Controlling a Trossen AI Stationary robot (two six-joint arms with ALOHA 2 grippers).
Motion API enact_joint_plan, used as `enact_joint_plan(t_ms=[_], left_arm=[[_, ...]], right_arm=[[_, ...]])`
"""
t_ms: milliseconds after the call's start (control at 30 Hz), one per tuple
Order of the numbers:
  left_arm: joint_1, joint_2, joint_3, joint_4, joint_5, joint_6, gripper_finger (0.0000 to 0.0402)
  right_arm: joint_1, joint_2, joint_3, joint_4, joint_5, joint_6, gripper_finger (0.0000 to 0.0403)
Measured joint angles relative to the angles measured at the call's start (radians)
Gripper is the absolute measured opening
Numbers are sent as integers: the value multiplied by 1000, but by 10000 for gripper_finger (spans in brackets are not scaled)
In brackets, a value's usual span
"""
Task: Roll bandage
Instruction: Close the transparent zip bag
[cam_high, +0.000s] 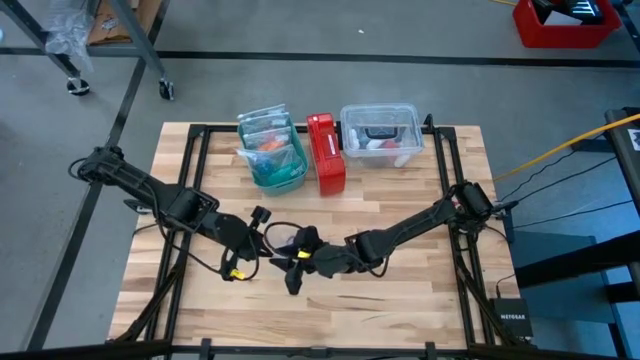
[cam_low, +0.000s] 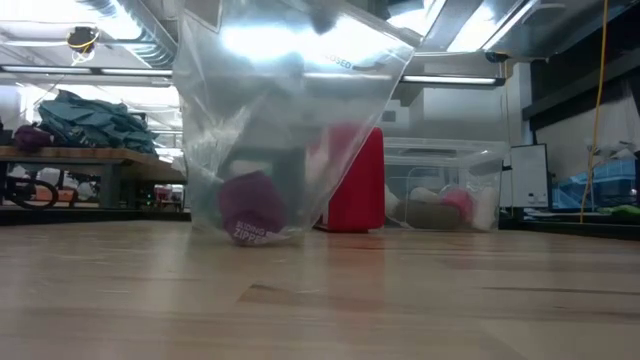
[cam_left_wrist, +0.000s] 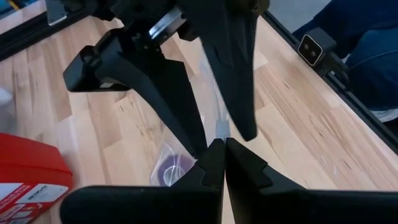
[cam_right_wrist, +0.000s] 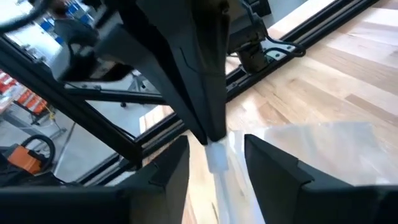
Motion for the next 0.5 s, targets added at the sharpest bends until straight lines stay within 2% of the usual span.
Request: enact_joint_plan(t_ms=[333,433,500], left_arm=[[0,0,0,-1,-4,-3,0],[0,0,0,-1,-4,-2,0],[0,0,0,-1,-4,-3,0]], right_arm=[[0,0,0,-23,-1,0,40],[1,0,0,-25,-1,0,17],[1,0,0,-26,-1,0,16]])
